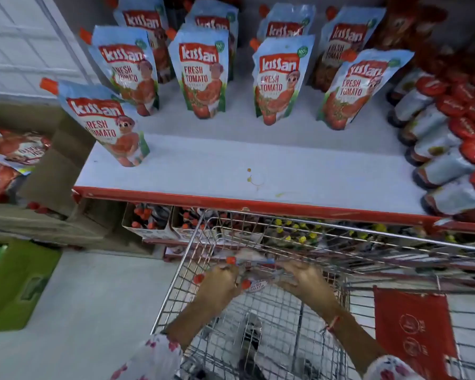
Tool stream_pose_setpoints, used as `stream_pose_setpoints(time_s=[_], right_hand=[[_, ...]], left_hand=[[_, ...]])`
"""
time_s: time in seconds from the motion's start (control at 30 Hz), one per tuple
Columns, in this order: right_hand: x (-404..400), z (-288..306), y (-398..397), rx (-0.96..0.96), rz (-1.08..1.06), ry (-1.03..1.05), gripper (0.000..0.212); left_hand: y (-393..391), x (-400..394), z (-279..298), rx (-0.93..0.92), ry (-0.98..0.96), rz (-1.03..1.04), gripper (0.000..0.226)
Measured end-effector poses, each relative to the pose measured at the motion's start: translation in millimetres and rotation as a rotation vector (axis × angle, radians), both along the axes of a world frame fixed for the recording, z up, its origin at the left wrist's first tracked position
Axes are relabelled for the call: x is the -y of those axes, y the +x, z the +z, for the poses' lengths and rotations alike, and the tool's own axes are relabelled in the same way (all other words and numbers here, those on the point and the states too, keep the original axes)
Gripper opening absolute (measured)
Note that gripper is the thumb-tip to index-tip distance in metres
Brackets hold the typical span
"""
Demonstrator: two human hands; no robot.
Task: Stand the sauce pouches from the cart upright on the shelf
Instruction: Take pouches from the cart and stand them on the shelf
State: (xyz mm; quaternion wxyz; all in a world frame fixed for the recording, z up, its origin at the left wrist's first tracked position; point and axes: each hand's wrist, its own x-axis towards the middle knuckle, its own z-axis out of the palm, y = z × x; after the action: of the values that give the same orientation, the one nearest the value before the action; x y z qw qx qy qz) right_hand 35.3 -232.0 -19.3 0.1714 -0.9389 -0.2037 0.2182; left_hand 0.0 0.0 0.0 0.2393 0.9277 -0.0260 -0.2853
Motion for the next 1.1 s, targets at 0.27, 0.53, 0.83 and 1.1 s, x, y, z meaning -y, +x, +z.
stream_pose_setpoints(time_s=[0.27,0.53,0.83,1.1], right_hand=[[-9,-31,14,-0.130,-0.199,0.014,0.020],[-7,-4,7,-0.071,-0.183,0.274,0.011],[-21,96,-3,-0.097,-0.271,0.627,0.018],[-56,180,17,-0.096,-0.277,1.051,0.012]], left_hand=[[2,22,-43,-0.018,-0.199,0.198,0.037],[-2,2,-27,0.049,-0.394,0.294,0.032],[-14,-28,63,0.074,-0.912,0.604,0.022],[11,-49,145,0.432,-1.123,0.646,0.013]])
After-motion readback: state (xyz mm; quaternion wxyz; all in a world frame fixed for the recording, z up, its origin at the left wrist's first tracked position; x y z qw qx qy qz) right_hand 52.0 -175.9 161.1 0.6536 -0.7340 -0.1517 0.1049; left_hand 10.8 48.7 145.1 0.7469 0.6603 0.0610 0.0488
